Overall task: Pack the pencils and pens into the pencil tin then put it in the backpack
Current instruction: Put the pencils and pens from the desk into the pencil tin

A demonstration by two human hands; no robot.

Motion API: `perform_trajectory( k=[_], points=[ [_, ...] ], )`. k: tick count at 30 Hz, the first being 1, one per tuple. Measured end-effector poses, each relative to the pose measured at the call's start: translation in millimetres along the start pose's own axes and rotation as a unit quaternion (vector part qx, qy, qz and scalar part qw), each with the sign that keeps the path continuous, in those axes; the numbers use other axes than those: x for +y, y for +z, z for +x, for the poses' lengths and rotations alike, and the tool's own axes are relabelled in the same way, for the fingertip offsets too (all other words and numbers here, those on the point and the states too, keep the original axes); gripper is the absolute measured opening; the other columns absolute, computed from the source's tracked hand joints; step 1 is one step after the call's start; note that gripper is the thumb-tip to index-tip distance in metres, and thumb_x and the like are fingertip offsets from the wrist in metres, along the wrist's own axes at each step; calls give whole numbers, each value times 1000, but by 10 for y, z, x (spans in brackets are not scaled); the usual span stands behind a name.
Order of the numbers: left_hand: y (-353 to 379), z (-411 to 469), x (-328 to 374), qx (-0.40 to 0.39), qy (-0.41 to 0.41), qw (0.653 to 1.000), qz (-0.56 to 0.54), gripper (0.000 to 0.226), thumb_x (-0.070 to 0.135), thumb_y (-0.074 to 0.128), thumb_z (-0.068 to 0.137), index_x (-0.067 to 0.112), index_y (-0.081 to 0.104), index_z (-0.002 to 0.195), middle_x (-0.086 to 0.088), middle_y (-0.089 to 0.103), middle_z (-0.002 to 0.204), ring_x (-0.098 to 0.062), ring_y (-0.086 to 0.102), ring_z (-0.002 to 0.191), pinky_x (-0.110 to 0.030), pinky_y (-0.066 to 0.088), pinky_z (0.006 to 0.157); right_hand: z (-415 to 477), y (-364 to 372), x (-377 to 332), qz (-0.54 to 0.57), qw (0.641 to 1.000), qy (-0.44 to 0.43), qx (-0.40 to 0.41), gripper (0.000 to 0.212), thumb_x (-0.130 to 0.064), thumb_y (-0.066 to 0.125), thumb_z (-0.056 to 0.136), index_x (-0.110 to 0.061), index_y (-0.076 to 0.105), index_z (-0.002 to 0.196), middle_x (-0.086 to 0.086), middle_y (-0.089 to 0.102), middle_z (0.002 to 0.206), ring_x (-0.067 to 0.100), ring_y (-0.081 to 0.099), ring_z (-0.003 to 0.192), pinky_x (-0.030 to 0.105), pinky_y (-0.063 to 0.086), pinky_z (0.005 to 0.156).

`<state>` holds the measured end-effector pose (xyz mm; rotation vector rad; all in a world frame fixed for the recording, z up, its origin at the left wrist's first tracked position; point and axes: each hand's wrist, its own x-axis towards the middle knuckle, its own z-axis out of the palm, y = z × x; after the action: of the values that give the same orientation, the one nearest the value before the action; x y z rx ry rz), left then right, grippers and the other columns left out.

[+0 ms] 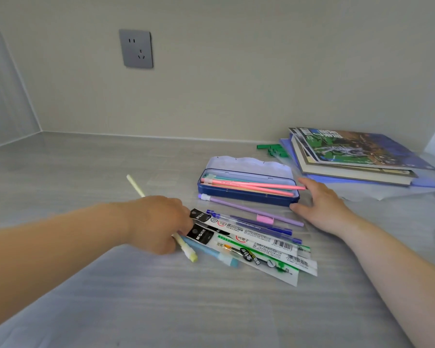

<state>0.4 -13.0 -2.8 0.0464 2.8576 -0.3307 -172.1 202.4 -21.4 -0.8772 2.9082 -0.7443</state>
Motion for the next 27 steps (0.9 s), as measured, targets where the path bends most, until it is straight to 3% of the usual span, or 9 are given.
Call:
perform_trajectory(
  k=[4, 6, 9, 11, 14, 16, 18, 21, 27],
  points=[
    [31, -41, 22, -1, -38, 998, -58, 23, 24, 38, 90, 21, 50, 109, 0, 58, 110, -21, 53, 102, -29, 41, 86, 1, -2, 6, -6, 1000, -16, 10, 66, -26, 57, 86, -21, 23, 142, 9, 28, 150, 28, 26, 136, 38, 27, 109],
    [1, -75, 5, -3, -44, 996, -77, 18, 23, 35, 92, 35, 49, 93, 8, 57, 92, -19, 51, 92, -25, 38, 75, 10, -24, -3, -2, 998, -39, 55, 52, -22, 57, 86, -15, 37, 133, 11, 39, 140, 27, 35, 129, 37, 32, 104],
    [-103, -107, -82, 19, -66, 987, -148, 22, 28, 31, 85, 33, 33, 64, 11, 42, 67, -12, 43, 67, -18, 31, 58, -2, -95, -43, 27, 988, -104, 111, 7, -17, 60, 85, -17, 54, 89, -1, 53, 94, 14, 50, 84, 25, 40, 71],
    [-189, -109, -155, 74, -92, 963, -243, 13, 29, 30, 74, 32, 38, 64, 8, 46, 64, -7, 42, 59, -15, 32, 55, -28, -109, -54, 16, 990, -138, 37, 16, -20, 62, 84, -23, 51, 72, -12, 48, 72, 2, 43, 63, 11, 35, 55],
    [-286, -29, -224, 156, -134, 910, -359, 27, 12, 40, 87, 28, 47, 66, 5, 50, 56, -3, 45, 45, -9, 36, 43, -51, -83, -78, -46, 983, -156, -88, 16, -25, 64, 82, -26, 52, 71, -15, 49, 71, 7, 48, 69, 12, 37, 62],
    [-341, 55, -209, 181, -161, 889, -389, 28, 7, 42, 87, 26, 49, 67, 3, 49, 52, -5, 44, 44, -6, 34, 37, -41, -72, -97, -94, 977, -158, -109, 17, -26, 62, 83, -28, 50, 71, -18, 44, 70, 9, 47, 75, 18, 37, 63],
    [-392, 130, -158, 200, -187, 864, -424, 20, 11, 44, 87, 20, 51, 70, 2, 49, 51, -11, 40, 46, -6, 27, 30, -35, -68, -125, -136, 972, -160, -104, 28, -24, 58, 84, -31, 43, 62, -17, 41, 66, 13, 46, 77, 22, 36, 63],
    [-473, 238, -101, 221, -215, 830, -465, 21, 16, 47, 86, 14, 47, 65, -1, 47, 52, -15, 35, 45, -16, 29, 32, -59, -42, -170, -189, 964, -171, -75, 29, -24, 53, 83, -31, 38, 59, -8, 47, 72, 16, 45, 78, 23, 34, 66],
    [-624, 357, -49, 243, -246, 783, -516, 31, 21, 50, 85, 12, 53, 55, -5, 44, 50, -20, 34, 46, -21, 25, 42, -50, -142, -33, -126, 980, -145, -51, 36, -19, 57, 79, -33, 36, 52, -15, 44, 59, 15, 48, 73, 22, 37, 59]
  ],
)
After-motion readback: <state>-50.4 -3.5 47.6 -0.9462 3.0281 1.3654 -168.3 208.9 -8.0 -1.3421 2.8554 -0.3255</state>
